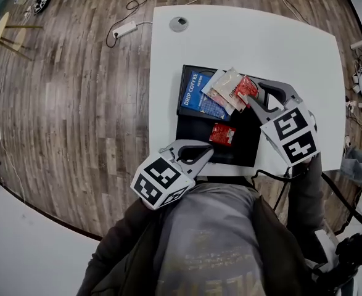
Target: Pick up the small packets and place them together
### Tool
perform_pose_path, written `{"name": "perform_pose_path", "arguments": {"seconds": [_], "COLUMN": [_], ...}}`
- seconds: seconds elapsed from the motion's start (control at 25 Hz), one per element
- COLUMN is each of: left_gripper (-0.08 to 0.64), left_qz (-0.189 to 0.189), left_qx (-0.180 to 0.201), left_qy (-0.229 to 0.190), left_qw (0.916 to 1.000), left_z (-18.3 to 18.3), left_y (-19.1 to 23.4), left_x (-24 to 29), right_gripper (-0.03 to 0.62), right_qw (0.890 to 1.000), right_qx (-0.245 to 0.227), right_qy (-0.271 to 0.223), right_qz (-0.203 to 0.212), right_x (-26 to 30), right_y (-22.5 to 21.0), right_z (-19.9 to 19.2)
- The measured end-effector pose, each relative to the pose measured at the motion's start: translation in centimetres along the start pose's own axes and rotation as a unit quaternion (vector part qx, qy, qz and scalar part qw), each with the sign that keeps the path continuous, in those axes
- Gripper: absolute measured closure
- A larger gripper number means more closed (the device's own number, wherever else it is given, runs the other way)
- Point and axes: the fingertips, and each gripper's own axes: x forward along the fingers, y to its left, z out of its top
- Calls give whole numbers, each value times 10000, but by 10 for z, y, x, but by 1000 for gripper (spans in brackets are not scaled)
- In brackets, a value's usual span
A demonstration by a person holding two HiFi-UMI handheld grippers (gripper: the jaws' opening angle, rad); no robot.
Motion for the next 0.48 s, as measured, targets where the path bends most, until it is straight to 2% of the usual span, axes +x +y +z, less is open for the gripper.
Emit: {"name": "perform_pose_path", "arguments": {"seconds": [0.12, 0.24, 0.36, 0.48], "left_gripper": [559, 558, 559, 558], "left_qz": [-73, -158, -228, -270], "left_qx": [72, 98, 173, 229], "left_qy": [-20, 11, 19, 39], "left_qw": [9999, 9998, 9996, 9994], "left_z": [0, -6, -8, -13], "left_y": [-2, -7, -13, -16], "left_x": [1, 2, 0, -5], "right_gripper": [446, 446, 446, 446], "right_qw": [9997, 9994, 9993, 9972], "right_qx": [-4, 7, -92, -148], "right_qy": [-162, -295, -360, -420], "right_qz": [-192, -190, 74, 599], "right_x": [-12, -22, -28, -29], "right_y": [0, 14, 41, 81], "right_z": [7, 8, 7, 7]}}
